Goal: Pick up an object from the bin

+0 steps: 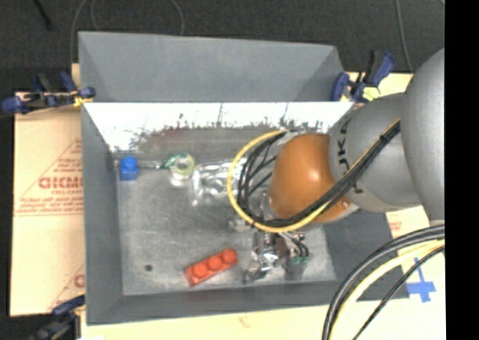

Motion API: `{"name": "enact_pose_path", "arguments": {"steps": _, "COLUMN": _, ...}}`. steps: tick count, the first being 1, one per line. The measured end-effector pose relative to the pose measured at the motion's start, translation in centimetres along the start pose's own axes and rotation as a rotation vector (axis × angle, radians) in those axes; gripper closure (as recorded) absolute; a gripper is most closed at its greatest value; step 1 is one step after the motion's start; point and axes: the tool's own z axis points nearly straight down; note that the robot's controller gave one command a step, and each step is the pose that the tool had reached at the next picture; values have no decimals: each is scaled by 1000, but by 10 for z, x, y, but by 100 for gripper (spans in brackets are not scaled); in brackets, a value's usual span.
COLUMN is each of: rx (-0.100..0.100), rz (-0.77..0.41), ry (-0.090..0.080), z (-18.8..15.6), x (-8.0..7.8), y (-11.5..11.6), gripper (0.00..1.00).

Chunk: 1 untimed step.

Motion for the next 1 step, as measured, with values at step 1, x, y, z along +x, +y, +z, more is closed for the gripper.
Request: {"name": "enact_pose_path", "arguments": {"steps": 1, "rx": -1, "rz": -358, "ry": -5, "z": -1, "x": -33, "y": 95, "gripper": 0}}
